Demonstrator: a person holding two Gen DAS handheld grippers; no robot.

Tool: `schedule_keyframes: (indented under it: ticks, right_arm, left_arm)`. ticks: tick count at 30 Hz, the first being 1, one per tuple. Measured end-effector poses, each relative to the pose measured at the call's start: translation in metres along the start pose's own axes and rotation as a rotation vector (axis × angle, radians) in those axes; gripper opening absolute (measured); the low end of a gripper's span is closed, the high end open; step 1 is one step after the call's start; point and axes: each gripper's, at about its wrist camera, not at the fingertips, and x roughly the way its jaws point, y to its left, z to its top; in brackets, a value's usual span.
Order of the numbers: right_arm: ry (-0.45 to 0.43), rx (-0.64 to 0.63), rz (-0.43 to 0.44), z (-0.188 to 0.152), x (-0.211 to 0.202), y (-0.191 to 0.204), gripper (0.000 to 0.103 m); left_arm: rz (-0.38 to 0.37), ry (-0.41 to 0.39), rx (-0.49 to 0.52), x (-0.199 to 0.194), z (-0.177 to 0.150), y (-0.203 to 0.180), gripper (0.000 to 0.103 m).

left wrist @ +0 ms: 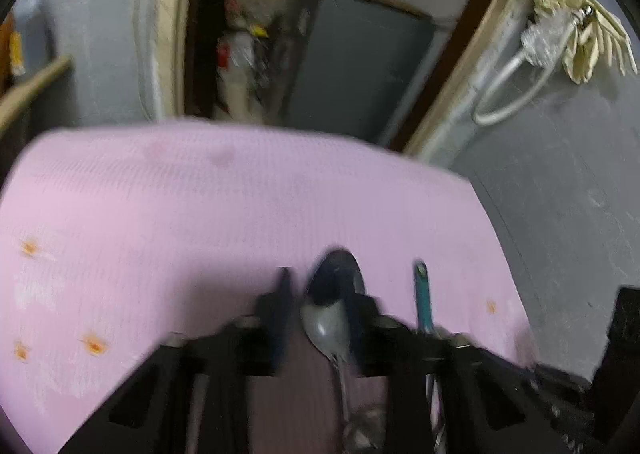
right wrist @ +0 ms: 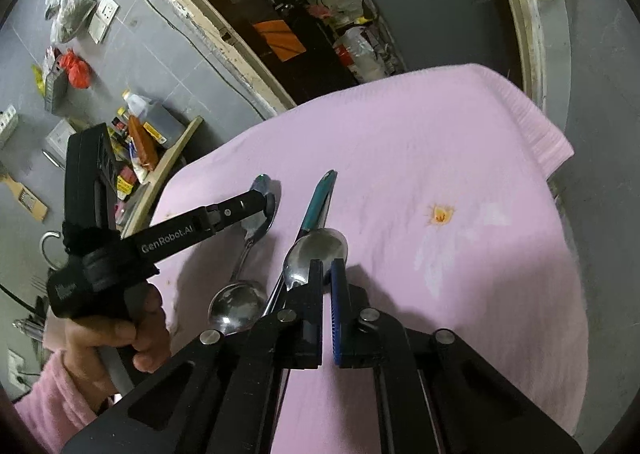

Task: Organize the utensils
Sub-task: 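Grasp a silver spoon with the left tool while the right tool grasps another spoon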

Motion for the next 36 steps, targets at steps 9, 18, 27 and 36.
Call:
schedule_keyframes:
  ticks: [9,18,27,36]
  right_arm:
    - [0.077,0.028,0.074,-0.007,0.010,-0.002,0.005]
    - [0.108,0.057,0.071,0.002,0.026,0.010,0.018]
    - [0.119,-0.005,0.034,0.010,0.031,0.018,0.017]
    - [0.125,-0.085,-0.062,0.006,0.016,0.026,0.017]
  left_arm:
    - [-0.014,0.006,0.011,-0.002,-0.001,-0.002,0.011]
    - [-0.023,0.006,-0.003,0.000,0.000,0.004,0.009]
    - [-0.021,0.005,-0.011,-0.004,-0.003,0.002,0.006]
    - [0.003,-0.002,-0.038,-0.014,-0.016,0.006,0.006]
